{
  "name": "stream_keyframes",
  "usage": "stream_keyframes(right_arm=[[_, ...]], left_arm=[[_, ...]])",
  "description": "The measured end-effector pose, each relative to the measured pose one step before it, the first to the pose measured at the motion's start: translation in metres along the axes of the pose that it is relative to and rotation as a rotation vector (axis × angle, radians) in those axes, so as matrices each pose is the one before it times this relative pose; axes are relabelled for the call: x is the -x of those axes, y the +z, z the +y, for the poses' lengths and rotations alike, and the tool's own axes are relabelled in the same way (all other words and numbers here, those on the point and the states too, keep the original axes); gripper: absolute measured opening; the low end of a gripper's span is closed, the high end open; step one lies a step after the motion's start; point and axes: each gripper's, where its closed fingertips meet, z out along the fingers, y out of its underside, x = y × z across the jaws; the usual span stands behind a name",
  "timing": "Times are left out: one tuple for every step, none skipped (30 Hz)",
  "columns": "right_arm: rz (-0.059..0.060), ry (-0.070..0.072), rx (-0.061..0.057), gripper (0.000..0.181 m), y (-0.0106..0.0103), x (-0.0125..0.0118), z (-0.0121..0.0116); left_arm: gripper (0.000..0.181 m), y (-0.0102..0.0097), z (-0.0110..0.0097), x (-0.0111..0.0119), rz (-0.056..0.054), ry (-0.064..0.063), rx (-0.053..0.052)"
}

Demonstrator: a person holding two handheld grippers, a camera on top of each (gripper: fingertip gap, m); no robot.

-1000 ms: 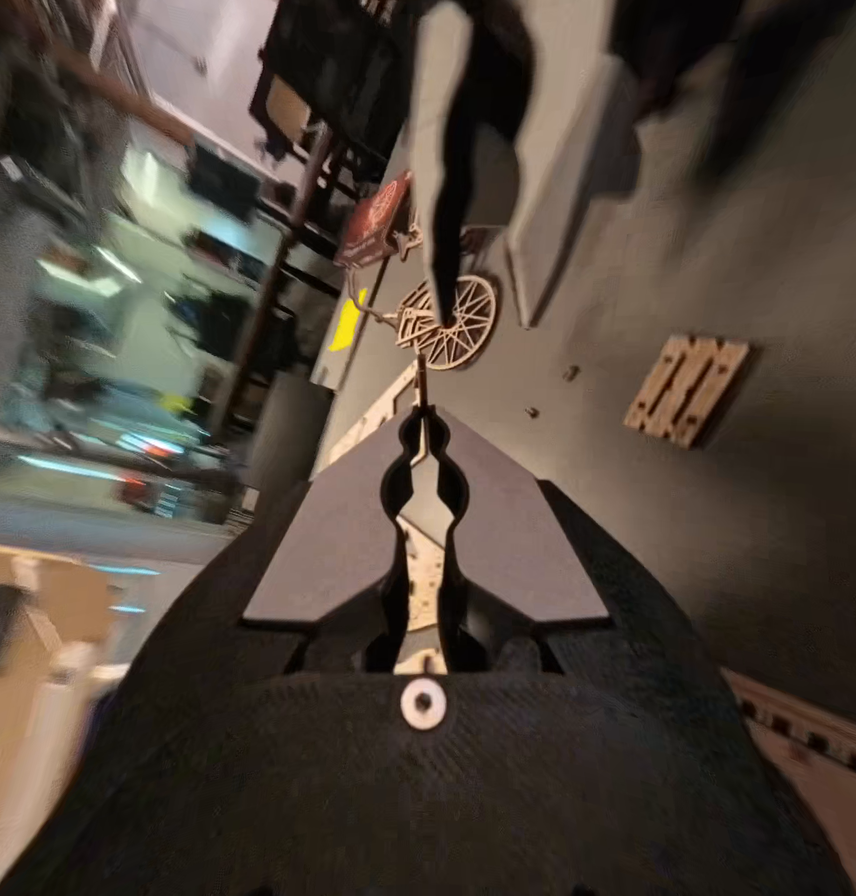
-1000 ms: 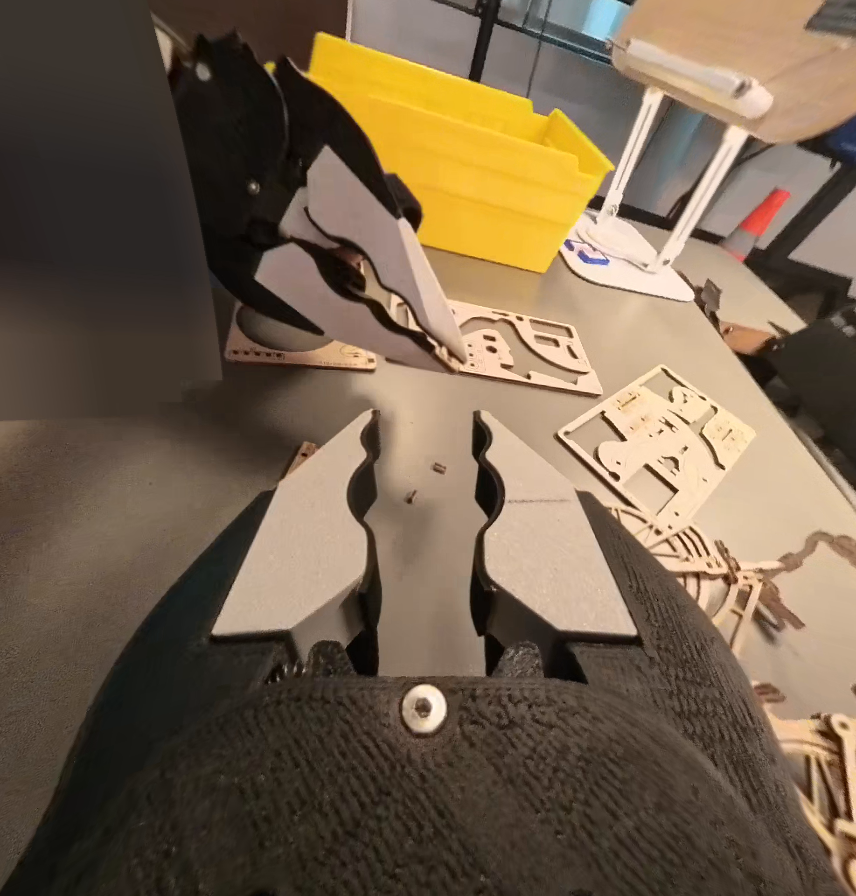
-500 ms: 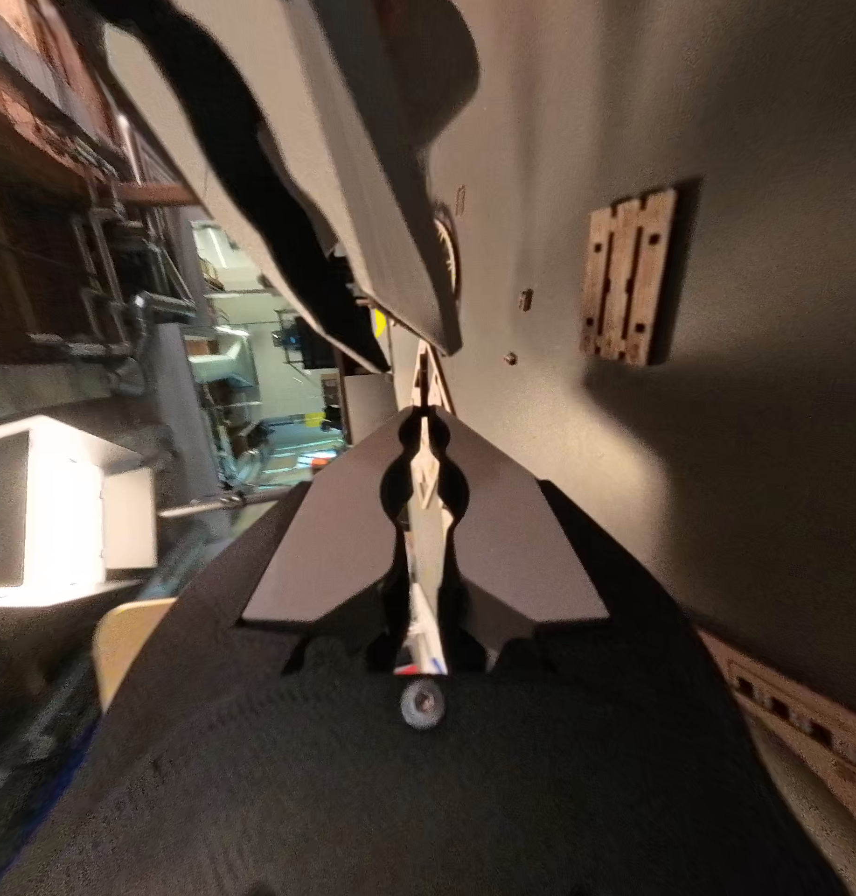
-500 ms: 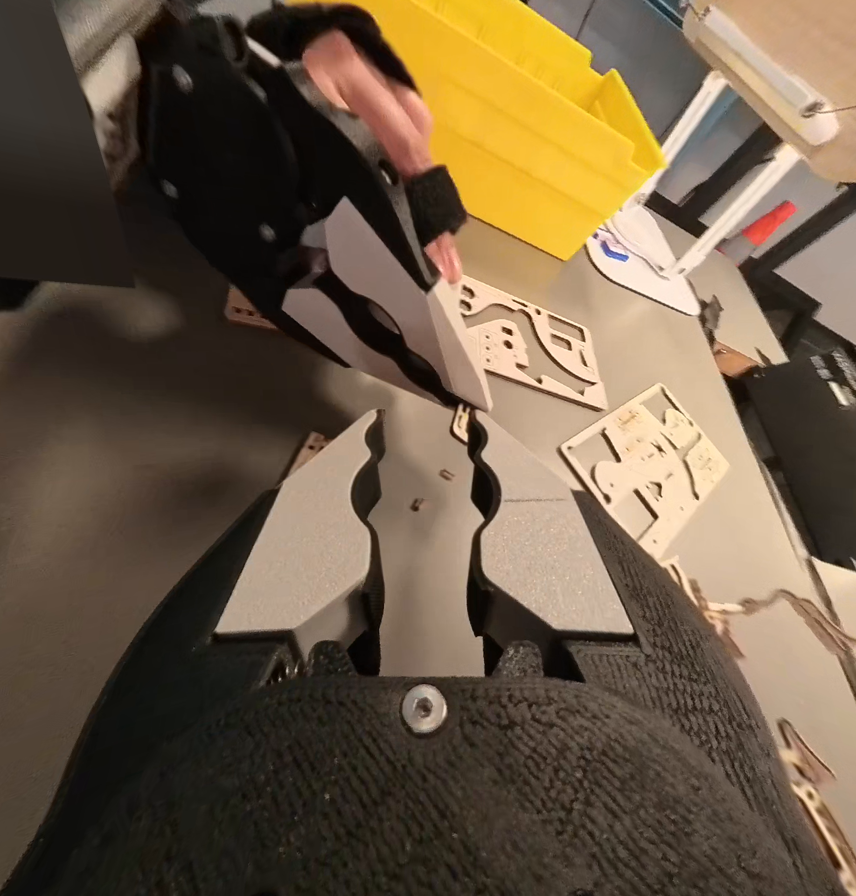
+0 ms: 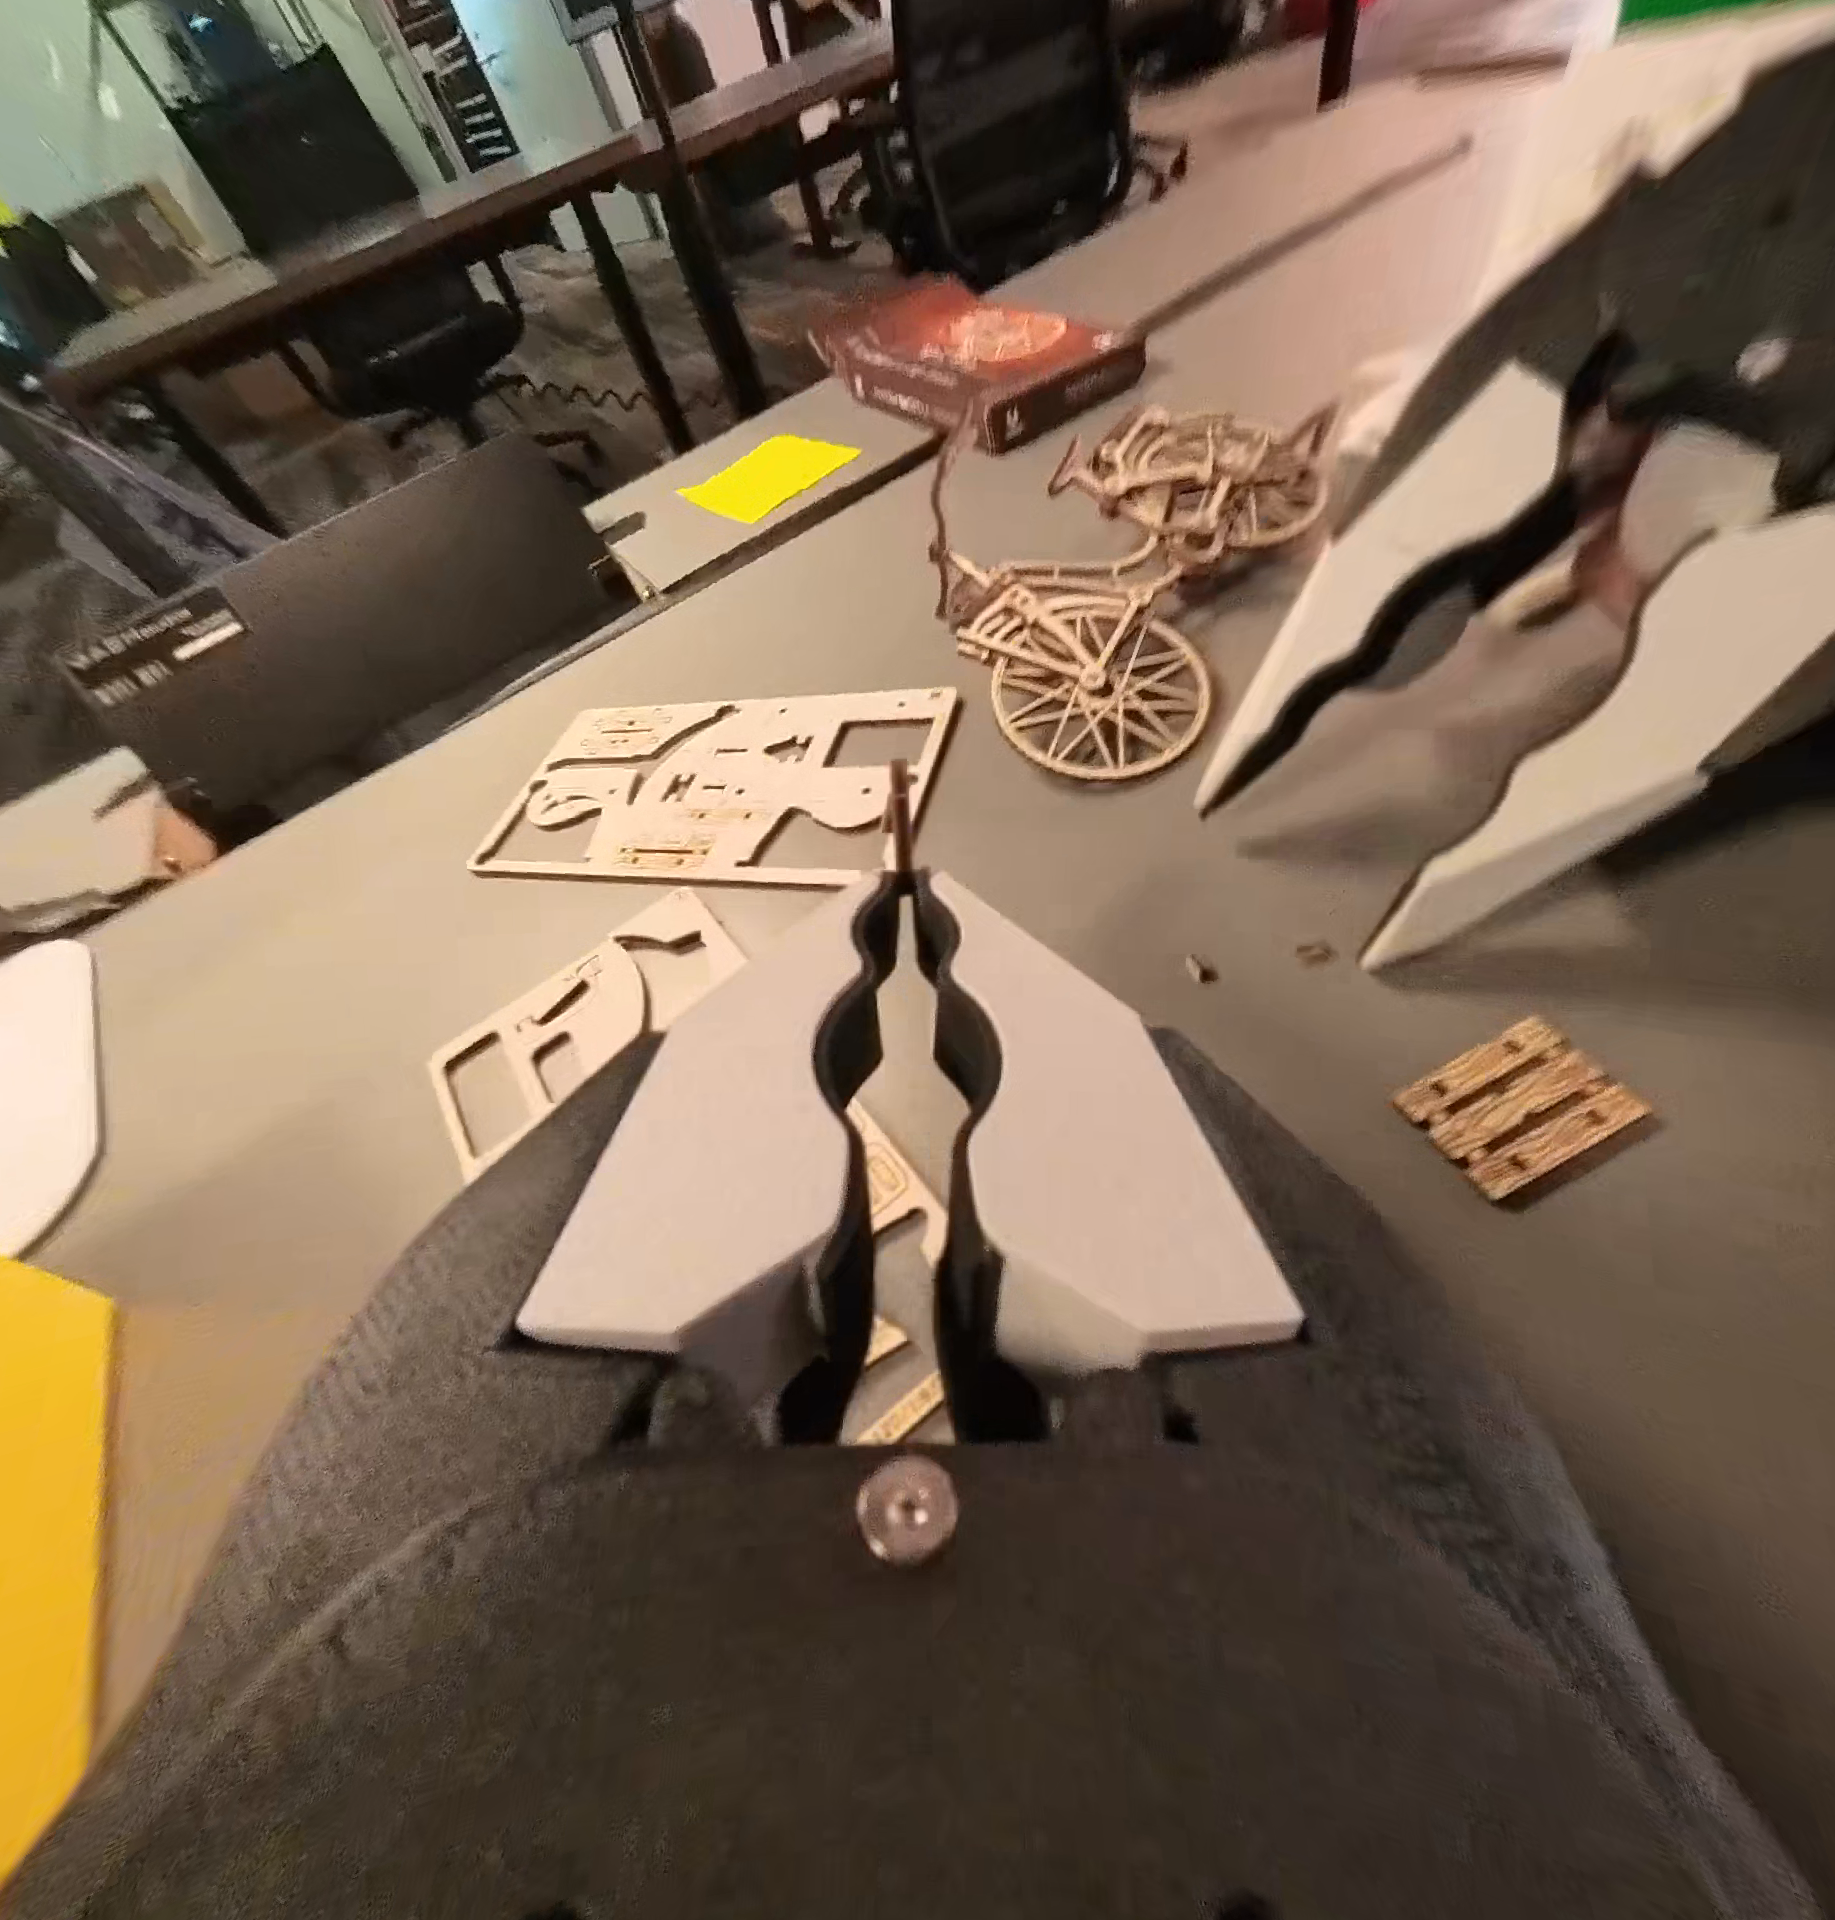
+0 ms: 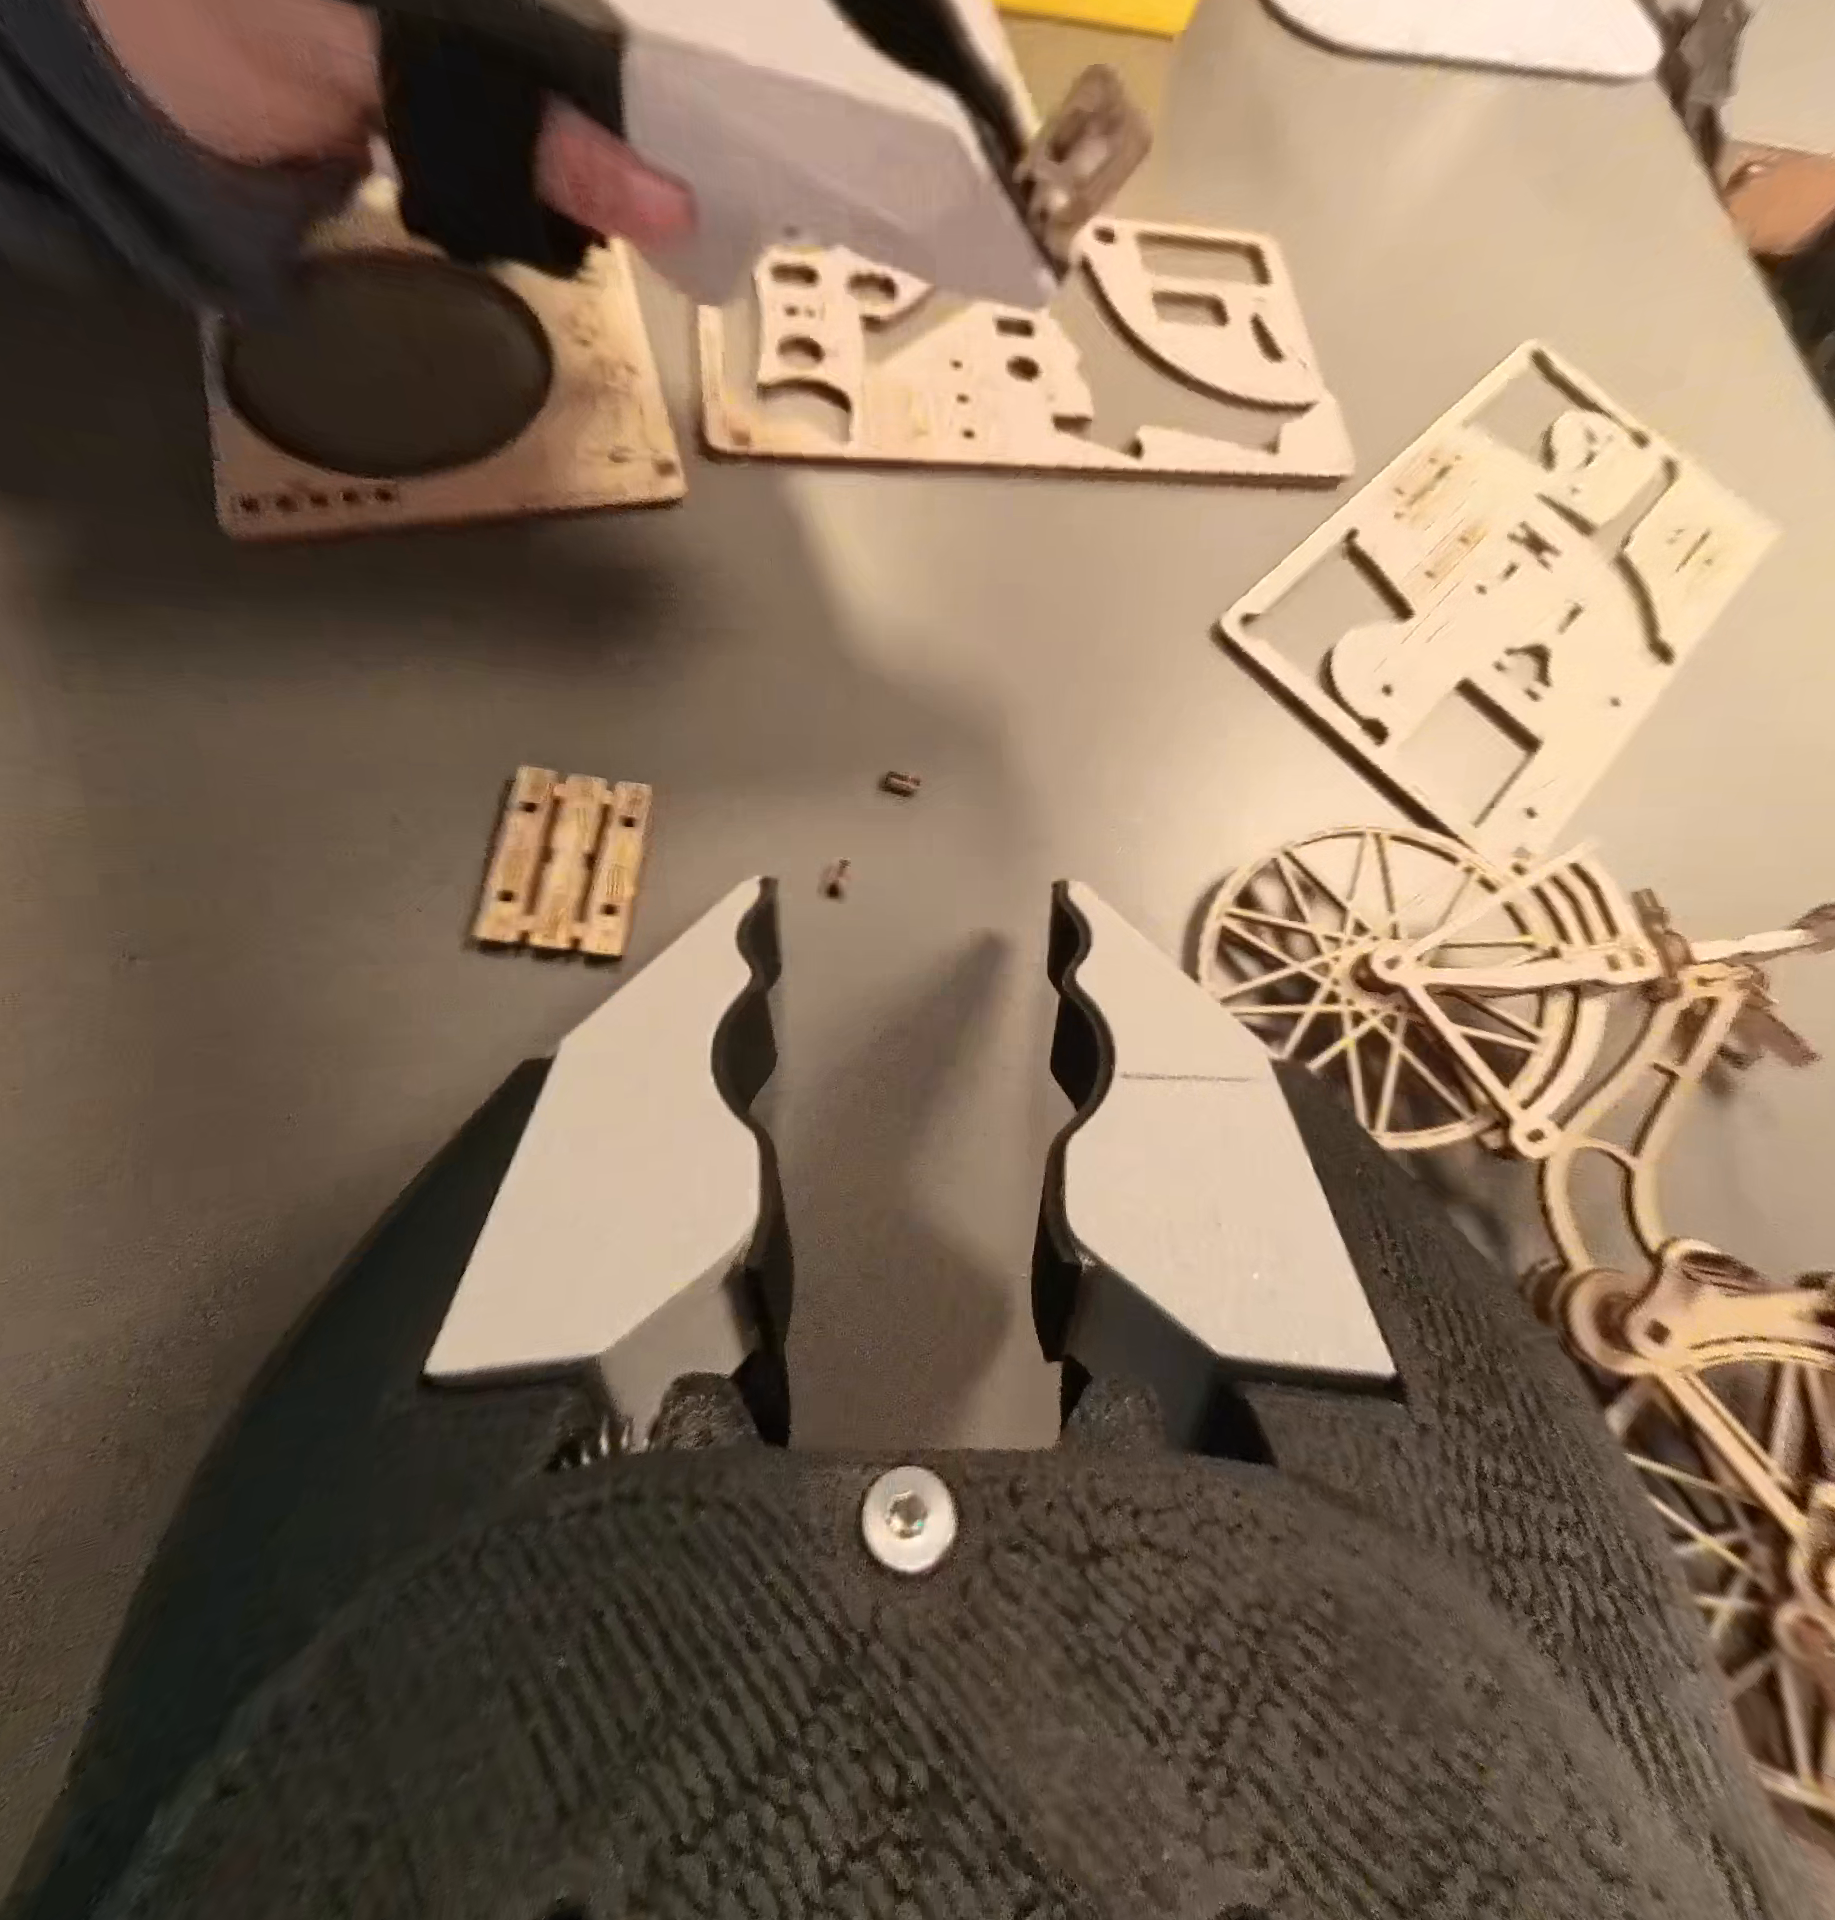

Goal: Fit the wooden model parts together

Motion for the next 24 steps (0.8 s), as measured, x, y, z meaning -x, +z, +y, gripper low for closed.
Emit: stream_keyframes(right_arm=[[-0.0223,0.0065,-0.0115,0.051,-0.00227,0.00464,-0.00196],[-0.0167,-0.0038,-0.0118,0.053,-0.00331,0.00477,-0.00141],[-0.011,-0.0202,-0.0248,0.055,-0.00428,0.00505,-0.00202],[-0.0088,-0.0384,-0.0371,0.055,-0.00486,0.00611,-0.00277],[0.004,-0.0548,-0.0433,0.054,-0.00542,0.00543,-0.00383],[0.0235,-0.0728,-0.0512,0.053,-0.0061,0.00389,-0.00551],[0.0468,-0.0832,-0.055,0.053,-0.00672,0.00099,-0.00749],[0.0541,-0.0821,-0.0477,0.053,-0.00647,-0.00074,-0.0086],[0.0485,-0.0727,-0.0324,0.052,-0.00552,-0.00151,-0.0079],[0.0462,-0.0646,-0.0157,0.052,-0.00419,-0.0023,-0.00598],[0.0454,-0.065,-0.0049,0.052,-0.0028,-0.00267,-0.0039],[0.0417,-0.0677,0.0036,0.052,-0.00152,-0.00223,-0.00234],[0.0326,-0.0639,0.0098,0.052,-0.00033,-0.00119,-0.00098],[0.0235,-0.0514,0.0111,0.052,0.00059,-0.00031,-0.00049],[0.0162,-0.0369,0.009,0.052,0.00124,0.00017,-0.00021],[0.012,-0.023,0.0064,0.052,0.0014,0.00021,-0.00012],[0.0198,-0.0116,0.0116,0.051,0.00128,-0.00133,0.00148],[0.0318,-0.0071,0.0194,0.051,0.00083,-0.00358,0.00363],[0.0416,-0.0028,0.0243,0.046,0.00037,-0.0054,0.00551],[0.0519,0.0088,0.0314,0.037,0.00009,-0.00724,0.00779],[0.0503,0.0228,0.0347,0.029,0.00025,-0.00746,0.00888],[0.0261,0.0376,0.0241,0.024,0.00092,-0.00476,0.00668],[0.0037,0.0553,0.0054,0.022,0.00153,-0.00156,0.00257],[0.0013,0.0717,-0.0067,0.019,0.00164,-0.00157,-0.00012]], left_arm=[[0.001,-0.0017,-0.00291,0.00111,0.0103,-0.043,-0.0215],[0.001,-0.00155,-0.00282,0.00011,0.0157,-0.0361,-0.021],[0.001,-0.00157,-0.00338,-0.00158,0.0239,-0.0319,-0.026],[0.001,-0.0015,-0.00455,-0.00399,0.0376,-0.0317,-0.0333],[0.001,-0.00106,-0.00465,-0.00436,0.0379,-0.0369,-0.0327],[0.001,-0.00053,-0.00401,-0.00478,0.0383,-0.0319,-0.0281],[0.001,0.0,-0.00272,-0.00466,0.0346,-0.0217,-0.0196],[0.001,0.00036,-0.0015,-0.00383,0.0267,-0.0132,-0.0114],[0.001,0.00064,-0.00111,-0.00361,0.0237,-0.0088,-0.0091],[0.001,0.00041,-0.00097,-0.00353,0.0231,-0.0097,-0.0089],[0.001,0.00049,-0.00126,-0.00368,0.0253,-0.0119,-0.0092],[0.001,0.00032,-0.00135,-0.00405,0.0295,-0.0153,-0.0119],[0.001,0.00037,-0.00155,-0.00445,0.0341,-0.0195,-0.0132],[0.001,0.00022,-0.00139,-0.00431,0.0354,-0.024,-0.0125],[0.001,0.00021,-0.00119,-0.00391,0.0349,-0.0269,-0.0106],[0.001,0.00007,-0.00109,-0.00283,0.0283,-0.026,-0.01],[0.001,-0.00029,-0.00105,-0.00113,0.0161,-0.0223,-0.0098],[0.001,-0.00047,-0.00029,0.00087,0.0038,-0.0217,-0.0043],[0.001,-0.00042,0.00057,0.00213,-0.004,-0.0215,0.0018],[0.001,-0.00028,0.00098,0.00227,-0.0059,-0.0213,0.0034],[0.001,0.00004,0.00102,0.00112,0.0009,-0.0236,0.0042],[0.001,0.00054,0.00102,0.00023,0.0063,-0.0285,0.0039],[0.001,0.00168,0.00109,-0.00023,0.0089,-0.0304,0.0016],[0.001,0.00102,0.00119,-0.00057,0.0099,-0.0291,0.0043]])
